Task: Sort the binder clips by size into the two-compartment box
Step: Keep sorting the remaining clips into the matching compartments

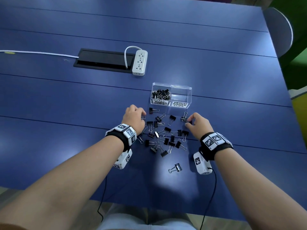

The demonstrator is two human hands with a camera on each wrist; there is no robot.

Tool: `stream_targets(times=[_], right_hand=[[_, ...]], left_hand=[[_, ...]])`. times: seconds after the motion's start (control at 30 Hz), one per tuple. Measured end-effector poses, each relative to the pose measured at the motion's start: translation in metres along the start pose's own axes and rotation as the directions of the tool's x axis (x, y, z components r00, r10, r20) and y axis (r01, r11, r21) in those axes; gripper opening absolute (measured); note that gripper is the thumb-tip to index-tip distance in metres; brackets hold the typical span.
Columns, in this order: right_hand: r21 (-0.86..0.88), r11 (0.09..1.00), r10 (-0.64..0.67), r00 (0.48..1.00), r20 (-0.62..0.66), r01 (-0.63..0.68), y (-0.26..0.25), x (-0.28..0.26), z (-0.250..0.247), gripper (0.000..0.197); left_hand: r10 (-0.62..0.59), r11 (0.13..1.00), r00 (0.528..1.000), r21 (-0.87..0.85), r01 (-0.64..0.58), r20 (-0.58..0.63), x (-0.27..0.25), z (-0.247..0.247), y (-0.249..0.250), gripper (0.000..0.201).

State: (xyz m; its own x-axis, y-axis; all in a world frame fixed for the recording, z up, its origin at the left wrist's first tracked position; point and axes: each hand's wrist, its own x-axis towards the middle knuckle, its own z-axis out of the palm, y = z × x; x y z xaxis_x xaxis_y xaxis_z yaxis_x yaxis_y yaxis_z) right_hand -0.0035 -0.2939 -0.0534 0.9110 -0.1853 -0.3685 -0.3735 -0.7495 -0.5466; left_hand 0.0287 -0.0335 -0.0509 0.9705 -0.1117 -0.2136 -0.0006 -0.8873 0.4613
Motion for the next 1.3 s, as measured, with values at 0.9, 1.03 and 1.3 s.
stream_targets(times=[0.9,1.03,1.3], right_hand=[[-0.079,0.968,-0.238,0.971,-0.003,0.237,-0.137,0.064,0.008,0.039],[-0.039,0.965,-0.259,0.965,-0.05,0.257,-0.119,0.046,0.012,0.032],[-0.113,0.922,-0.326,0.9,0.289,0.371,-0.063,-0.031,0.069,0.016]], left_hand=[[-0.078,0.966,0.967,-0.221,0.134,0.244,-0.015,0.001,-0.02,0.063],[-0.126,0.962,0.964,-0.207,0.176,0.235,-0.009,-0.007,-0.027,0.062],[0.007,0.988,0.954,-0.15,0.04,0.299,-0.019,-0.005,-0.024,0.052]])
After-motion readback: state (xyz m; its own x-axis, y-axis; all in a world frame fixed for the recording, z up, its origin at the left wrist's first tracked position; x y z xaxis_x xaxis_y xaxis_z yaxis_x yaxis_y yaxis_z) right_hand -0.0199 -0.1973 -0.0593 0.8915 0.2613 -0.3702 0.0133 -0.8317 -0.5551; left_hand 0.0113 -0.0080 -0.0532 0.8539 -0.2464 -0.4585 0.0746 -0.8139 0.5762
